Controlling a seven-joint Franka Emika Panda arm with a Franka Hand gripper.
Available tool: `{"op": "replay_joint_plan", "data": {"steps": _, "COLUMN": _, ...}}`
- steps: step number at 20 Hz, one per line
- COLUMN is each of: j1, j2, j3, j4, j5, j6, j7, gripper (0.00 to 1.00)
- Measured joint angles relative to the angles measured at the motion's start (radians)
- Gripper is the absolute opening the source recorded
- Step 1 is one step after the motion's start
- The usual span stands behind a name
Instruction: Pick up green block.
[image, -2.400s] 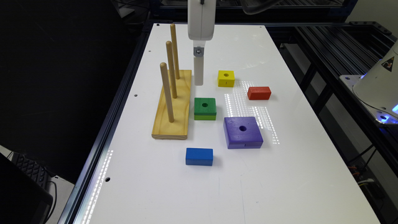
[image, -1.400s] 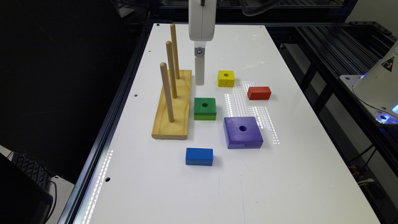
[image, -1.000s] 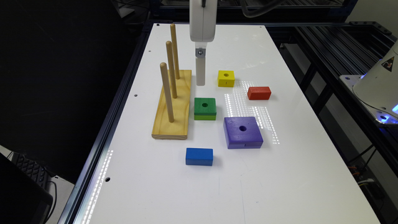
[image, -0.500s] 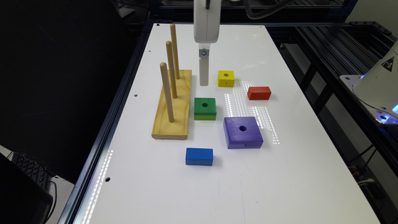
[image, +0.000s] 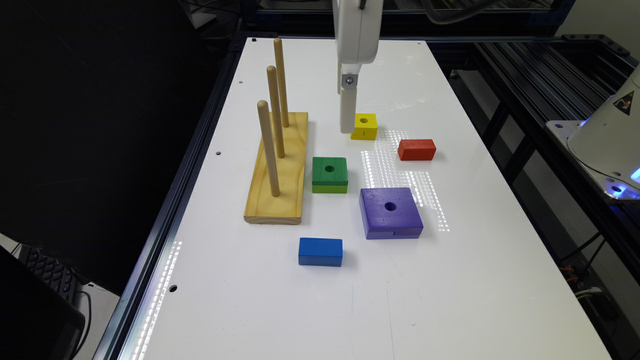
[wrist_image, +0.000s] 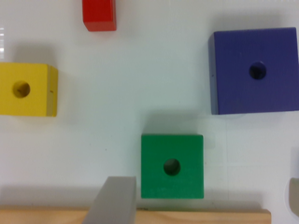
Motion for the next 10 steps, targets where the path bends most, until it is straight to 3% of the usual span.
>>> {"op": "replay_joint_plan", "data": {"steps": 10, "j1": 0.000, "j2": 0.000, "j3": 0.000, "j4": -0.012, "j5": 0.0000, "j6": 0.010, "j7": 0.000, "gripper": 1.00}}
